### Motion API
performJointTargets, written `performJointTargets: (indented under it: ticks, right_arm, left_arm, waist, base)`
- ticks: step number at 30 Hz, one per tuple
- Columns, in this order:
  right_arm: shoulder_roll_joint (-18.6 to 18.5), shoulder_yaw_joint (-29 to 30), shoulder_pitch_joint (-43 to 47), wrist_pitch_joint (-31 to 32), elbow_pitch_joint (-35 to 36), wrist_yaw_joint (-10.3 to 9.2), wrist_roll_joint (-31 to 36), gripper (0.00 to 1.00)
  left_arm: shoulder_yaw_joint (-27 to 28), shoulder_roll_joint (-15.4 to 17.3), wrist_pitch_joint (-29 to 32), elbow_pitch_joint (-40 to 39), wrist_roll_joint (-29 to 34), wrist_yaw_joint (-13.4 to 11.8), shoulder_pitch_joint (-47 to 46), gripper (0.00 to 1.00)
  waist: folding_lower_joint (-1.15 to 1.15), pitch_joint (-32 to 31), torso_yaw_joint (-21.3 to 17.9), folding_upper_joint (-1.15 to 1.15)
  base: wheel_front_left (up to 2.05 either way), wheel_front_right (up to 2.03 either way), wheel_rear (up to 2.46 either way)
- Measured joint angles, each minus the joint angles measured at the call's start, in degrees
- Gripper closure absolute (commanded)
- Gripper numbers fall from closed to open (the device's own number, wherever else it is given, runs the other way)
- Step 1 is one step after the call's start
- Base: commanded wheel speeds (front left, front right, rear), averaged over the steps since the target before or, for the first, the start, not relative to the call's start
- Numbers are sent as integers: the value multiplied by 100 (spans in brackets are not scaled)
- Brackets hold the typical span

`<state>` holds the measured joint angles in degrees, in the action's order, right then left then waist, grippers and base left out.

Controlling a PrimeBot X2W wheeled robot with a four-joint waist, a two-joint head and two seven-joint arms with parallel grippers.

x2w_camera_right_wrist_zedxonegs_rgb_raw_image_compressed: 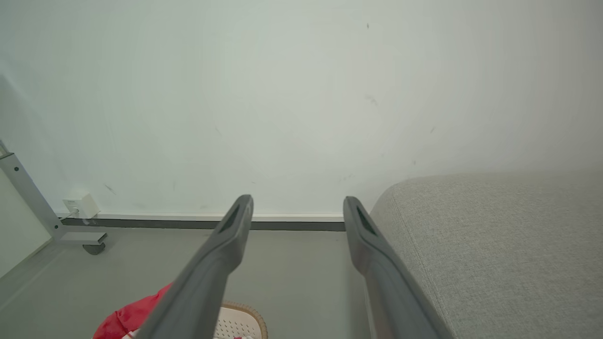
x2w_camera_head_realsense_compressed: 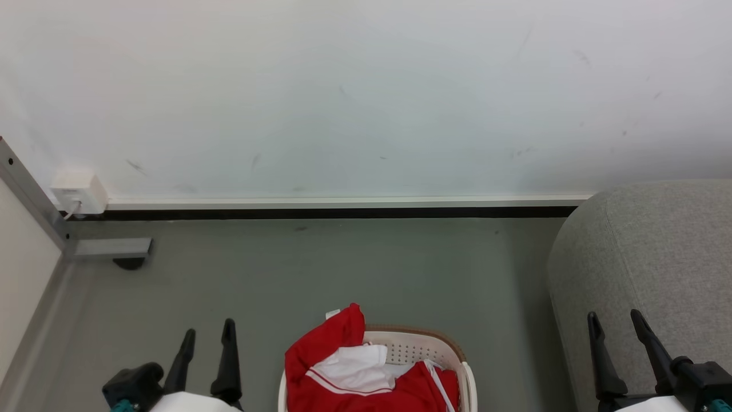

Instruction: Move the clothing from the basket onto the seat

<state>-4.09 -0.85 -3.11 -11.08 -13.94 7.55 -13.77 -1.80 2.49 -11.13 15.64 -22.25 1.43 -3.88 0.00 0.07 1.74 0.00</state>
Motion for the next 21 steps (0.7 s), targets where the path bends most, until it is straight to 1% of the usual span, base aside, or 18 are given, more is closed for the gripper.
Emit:
performJointTargets:
  ticks: [11, 21]
  right_arm:
    - [48, 176, 14, -121, -97, 0, 360, 0]
    - [76, 258, 15, -244, -226, 0, 581, 0]
  left_arm:
    - [-31, 3, -109, 26, 683, -32, 3, 0]
    - [-29, 7, -216, 53, 1144, -47, 32, 0]
  waist:
    - [0, 4, 10, 0]
    - [0, 2, 42, 0]
  base:
    - [0, 0, 0]
    - [0, 0, 0]
